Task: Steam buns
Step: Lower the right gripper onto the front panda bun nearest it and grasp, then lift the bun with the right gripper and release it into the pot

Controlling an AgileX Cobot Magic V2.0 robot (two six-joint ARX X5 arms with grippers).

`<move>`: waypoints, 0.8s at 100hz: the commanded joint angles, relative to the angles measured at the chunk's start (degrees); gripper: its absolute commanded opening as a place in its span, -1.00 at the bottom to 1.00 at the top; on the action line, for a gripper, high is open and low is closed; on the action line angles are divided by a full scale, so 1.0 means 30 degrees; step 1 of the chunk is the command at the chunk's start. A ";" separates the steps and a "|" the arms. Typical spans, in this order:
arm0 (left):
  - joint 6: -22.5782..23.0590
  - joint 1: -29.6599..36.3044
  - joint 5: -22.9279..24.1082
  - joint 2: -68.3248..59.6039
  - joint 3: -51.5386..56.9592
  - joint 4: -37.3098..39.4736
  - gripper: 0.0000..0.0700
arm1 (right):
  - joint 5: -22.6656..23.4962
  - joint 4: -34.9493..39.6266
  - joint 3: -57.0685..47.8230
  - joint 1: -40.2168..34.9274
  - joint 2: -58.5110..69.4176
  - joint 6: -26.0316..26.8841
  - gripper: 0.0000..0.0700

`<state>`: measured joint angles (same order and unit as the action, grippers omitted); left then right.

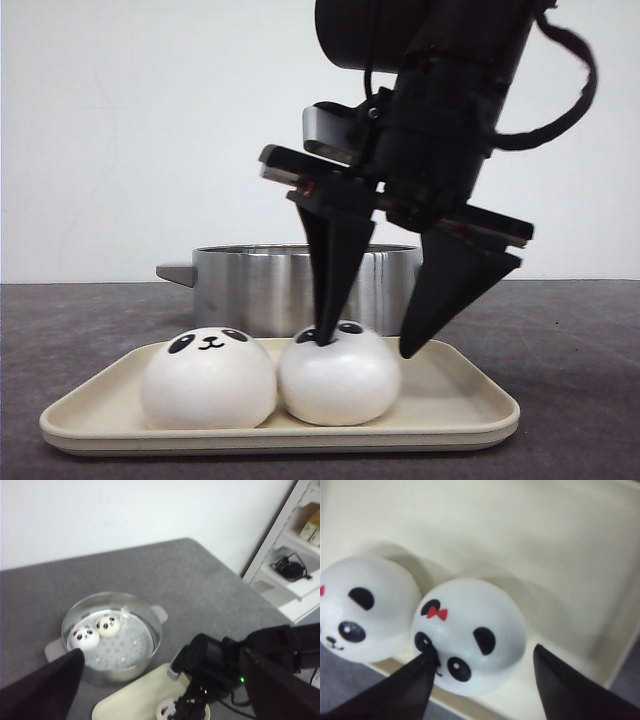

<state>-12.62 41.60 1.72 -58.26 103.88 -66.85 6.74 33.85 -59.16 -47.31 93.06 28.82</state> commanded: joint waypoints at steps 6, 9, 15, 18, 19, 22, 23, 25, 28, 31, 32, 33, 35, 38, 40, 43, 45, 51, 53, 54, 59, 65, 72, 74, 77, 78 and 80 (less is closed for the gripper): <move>0.0036 0.0160 0.0073 -0.0175 0.0393 -0.0022 0.67 | 0.0007 -0.0444 -0.0189 -0.0299 0.1020 0.0036 0.09; 0.0029 0.0160 0.0073 -0.0175 0.0393 -0.0029 0.67 | 0.0117 -0.0597 -0.0189 -0.0299 0.1129 0.0029 0.09; 0.0029 0.0160 0.0066 -0.0175 0.0393 -0.0036 0.67 | 0.0488 -0.0772 -0.0189 -0.0299 0.1341 0.0051 0.08; 0.0036 0.0160 0.0066 -0.0175 0.0393 -0.0051 0.67 | 0.0634 -0.0787 -0.0189 -0.0299 0.1464 0.0080 0.07; 0.0029 0.0160 0.0073 -0.0175 0.0393 -0.0051 0.67 | 0.0685 -0.0809 -0.0189 -0.0299 0.1515 0.0095 0.05; 0.0036 0.0160 0.0073 -0.0175 0.0393 -0.0073 0.67 | 0.0911 -0.0809 -0.0189 -0.0313 0.1705 0.0175 -0.02; 0.0036 0.0160 0.0073 -0.0175 0.0393 -0.0080 0.67 | 0.0984 -0.0794 -0.0189 -0.0313 0.1770 0.0211 -0.06; 0.0036 0.0160 0.0073 -0.0175 0.0393 -0.0095 0.67 | 0.1064 -0.0780 -0.0189 -0.0313 0.1916 0.0240 -0.14; 0.0036 0.0160 0.0073 -0.0160 0.0393 -0.0131 0.67 | 0.1224 -0.0692 -0.0189 -0.0313 0.2091 0.0240 -0.26; 0.0036 0.0160 0.0073 -0.0160 0.0393 -0.0168 0.67 | 0.1282 -0.0692 -0.0189 -0.0313 0.2324 0.0240 -0.37; 0.0036 0.0160 0.0073 -0.0160 0.0393 -0.0175 0.67 | 0.1297 -0.0678 -0.0189 -0.0321 0.2390 0.0240 -0.41; 0.0036 0.0160 0.0073 -0.0160 0.0393 -0.0182 0.67 | 0.1304 -0.0678 -0.0189 -0.0321 0.2477 0.0248 -0.46; 0.0036 0.0160 0.0073 -0.0160 0.0393 -0.0204 0.67 | 0.1304 -0.0678 -0.0189 -0.0342 0.2630 0.0240 -0.59; 0.0036 0.0160 0.0073 -0.0160 0.0393 -0.0233 0.67 | 0.1268 -0.0641 -0.0189 -0.0342 0.2827 0.0240 -0.85; 0.0036 0.0160 0.0073 -0.0160 0.0393 -0.0248 0.67 | 0.1268 -0.0619 -0.0189 -0.0342 0.2900 0.0240 -1.00; 0.0036 0.0160 0.0073 -0.0160 0.0393 -0.0291 0.67 | 0.1217 -0.0627 -0.0189 -0.0335 0.2994 0.0204 -0.97; 0.0036 0.0160 0.0073 -0.0160 0.0393 -0.0313 0.67 | 0.1202 -0.0627 -0.0189 -0.0335 0.2994 0.0211 -0.98; 0.0036 0.0160 0.0073 -0.0160 0.0393 -0.0364 0.67 | 0.1188 -0.0809 -0.0197 -0.0379 0.2951 0.0211 -0.98; 0.0036 0.0160 0.0073 -0.0160 0.0393 -0.0386 0.67 | 0.1180 -0.0852 -0.0219 -0.0408 0.2856 0.0204 -0.98; 0.0036 0.0160 0.0073 -0.0160 0.0393 -0.0408 0.67 | 0.1173 -0.0852 -0.0248 -0.0423 0.2725 0.0211 -0.98; 0.0036 0.0160 0.0073 -0.0138 0.0393 -0.0459 0.67 | 0.1166 -0.0852 -0.0357 -0.0415 0.2200 0.0204 -0.98; 0.0036 0.0160 0.0073 -0.0073 0.0393 -0.0517 0.67 | 0.1188 -0.0831 -0.0736 -0.0423 0.1268 0.0197 -0.98; 0.0029 0.0160 0.0073 -0.0022 0.0393 -0.0525 0.67 | 0.1290 -0.0823 -0.1515 -0.0488 -0.0095 0.0175 -0.98; 0.0029 0.0160 0.0073 0.0000 0.0393 -0.0525 0.67 | 0.1275 -0.0831 -0.1807 -0.0539 -0.0488 0.0168 -0.98; 0.0029 0.0160 0.0073 0.0036 0.0393 -0.0525 0.67 | 0.1239 -0.0838 -0.2273 -0.0561 -0.1086 0.0029 -0.98; 0.0029 0.0160 0.0073 0.0051 0.0393 -0.0525 0.67 | 0.1231 -0.0838 -0.2448 -0.0561 -0.1275 -0.0029 -0.98; 0.0029 0.0160 0.0073 0.0073 0.0393 -0.0517 0.67 | 0.1231 -0.0852 -0.2812 -0.0561 -0.1632 -0.0175 -0.98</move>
<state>-12.62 41.60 1.72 -57.98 103.88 -68.86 10.68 32.99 -62.72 -48.36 91.92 28.99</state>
